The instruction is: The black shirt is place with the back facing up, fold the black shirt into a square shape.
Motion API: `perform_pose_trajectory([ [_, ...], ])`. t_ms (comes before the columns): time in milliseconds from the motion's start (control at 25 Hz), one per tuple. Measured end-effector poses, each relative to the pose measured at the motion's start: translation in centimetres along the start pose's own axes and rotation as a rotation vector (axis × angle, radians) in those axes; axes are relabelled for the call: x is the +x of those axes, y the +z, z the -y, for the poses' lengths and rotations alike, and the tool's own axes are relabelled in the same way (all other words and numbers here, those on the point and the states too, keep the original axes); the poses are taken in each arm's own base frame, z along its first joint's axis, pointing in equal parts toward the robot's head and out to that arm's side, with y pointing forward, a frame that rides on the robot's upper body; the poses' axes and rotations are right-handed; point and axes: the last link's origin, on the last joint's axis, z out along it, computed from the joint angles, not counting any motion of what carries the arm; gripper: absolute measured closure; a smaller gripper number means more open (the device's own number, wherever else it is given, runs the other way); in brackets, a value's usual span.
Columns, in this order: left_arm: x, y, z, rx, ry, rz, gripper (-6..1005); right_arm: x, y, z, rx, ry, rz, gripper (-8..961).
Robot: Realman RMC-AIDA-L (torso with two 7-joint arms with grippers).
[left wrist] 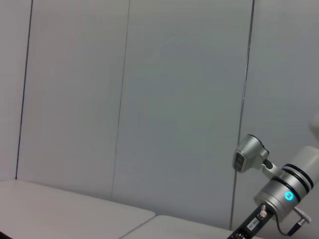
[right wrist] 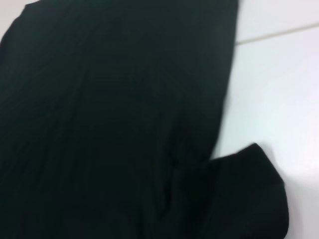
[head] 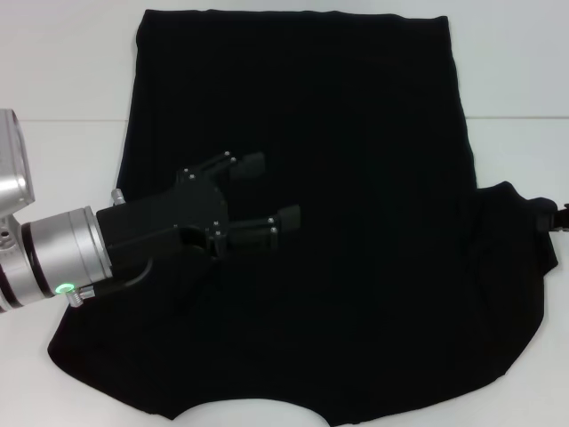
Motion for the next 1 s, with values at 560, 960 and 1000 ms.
perform_pose_trajectory([
  [560, 0.2, -0.1, 0.3, 0.009, 0.004, -0.003, 50, -3.2, 3.7, -7.9, -0.146, -0.227, -0.084, 944],
  [960, 0.2, -0.2, 0.6, 0.024, 0.007, 0.003, 51, -3.4, 5.5, -11.4, -0.173, -0.292, -0.155, 922],
  [1000, 0.2, -0.1, 0.6, 0.024, 0.007, 0.003, 51, -3.4, 5.6, -11.3, -0.167, -0.283, -0.150, 911],
])
